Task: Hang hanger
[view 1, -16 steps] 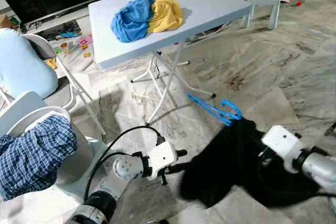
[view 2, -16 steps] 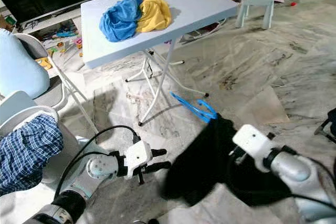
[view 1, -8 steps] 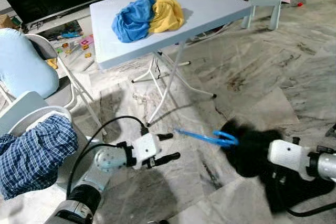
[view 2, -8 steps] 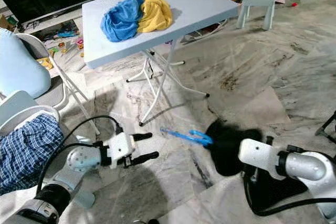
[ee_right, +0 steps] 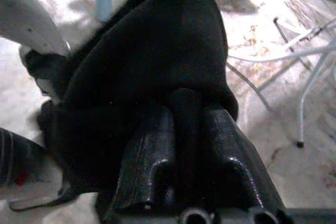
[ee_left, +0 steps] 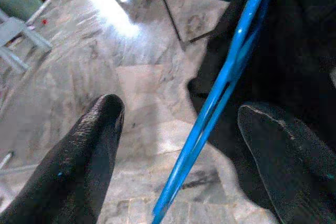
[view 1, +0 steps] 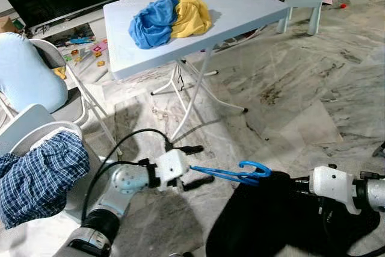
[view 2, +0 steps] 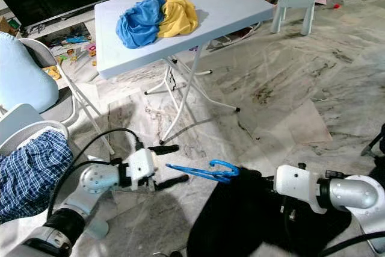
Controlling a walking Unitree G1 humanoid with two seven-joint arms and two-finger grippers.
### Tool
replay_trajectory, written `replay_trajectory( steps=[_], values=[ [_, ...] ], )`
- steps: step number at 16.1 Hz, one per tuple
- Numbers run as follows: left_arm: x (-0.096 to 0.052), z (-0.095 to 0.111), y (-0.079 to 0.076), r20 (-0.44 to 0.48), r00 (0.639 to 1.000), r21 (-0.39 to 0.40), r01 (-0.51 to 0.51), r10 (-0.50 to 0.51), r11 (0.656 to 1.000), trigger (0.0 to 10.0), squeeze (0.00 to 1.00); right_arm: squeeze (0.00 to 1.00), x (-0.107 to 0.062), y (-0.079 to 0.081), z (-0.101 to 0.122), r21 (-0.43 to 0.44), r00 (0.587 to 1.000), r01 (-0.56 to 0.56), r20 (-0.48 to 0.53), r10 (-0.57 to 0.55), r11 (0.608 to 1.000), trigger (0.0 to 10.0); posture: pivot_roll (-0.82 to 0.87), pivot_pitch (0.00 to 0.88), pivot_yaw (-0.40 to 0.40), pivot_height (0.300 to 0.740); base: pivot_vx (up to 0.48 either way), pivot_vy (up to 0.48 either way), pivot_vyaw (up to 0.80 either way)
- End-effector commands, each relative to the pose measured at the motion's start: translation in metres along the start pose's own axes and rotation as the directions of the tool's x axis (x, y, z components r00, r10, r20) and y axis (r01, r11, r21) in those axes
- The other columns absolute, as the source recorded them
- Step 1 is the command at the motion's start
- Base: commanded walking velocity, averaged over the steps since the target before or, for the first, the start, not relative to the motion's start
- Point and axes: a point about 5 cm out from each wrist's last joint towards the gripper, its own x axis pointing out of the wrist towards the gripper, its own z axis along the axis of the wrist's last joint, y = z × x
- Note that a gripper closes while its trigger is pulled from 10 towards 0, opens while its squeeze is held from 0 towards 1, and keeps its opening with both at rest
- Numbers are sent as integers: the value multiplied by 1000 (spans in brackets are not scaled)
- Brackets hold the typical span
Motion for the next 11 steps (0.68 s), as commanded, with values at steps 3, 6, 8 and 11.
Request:
replay_trajectory(
  steps=[3, 6, 8, 11],
  values=[
    [-1, -2, -1, -41, 996, 8, 77, -76, 997, 10000, 1000, 0, -10, -6, 21, -49, 997, -10, 77, 13, 999, 10000, -183, 91, 201, 740, 0, 0, 0],
    [1, -2, -2, -54, 990, 10, 135, -134, 991, 10000, 0, 0, -14, -4, 30, -65, 993, -54, 106, 61, 996, 10000, -188, 93, 203, 740, 0, 0, 0],
    [3, -2, 3, -66, 985, -14, 156, -157, 988, 10000, 0, 0, -16, -2, 33, -65, 989, -87, 111, 94, 994, 10000, -191, 93, 203, 740, 0, 0, 0],
    [6, 1, 10, -70, 983, -27, 169, -170, 985, 0, 0, 0, -17, 2, 33, -68, 986, -135, 94, 141, 988, 10000, -192, 93, 205, 740, 0, 0, 0]
  ],
)
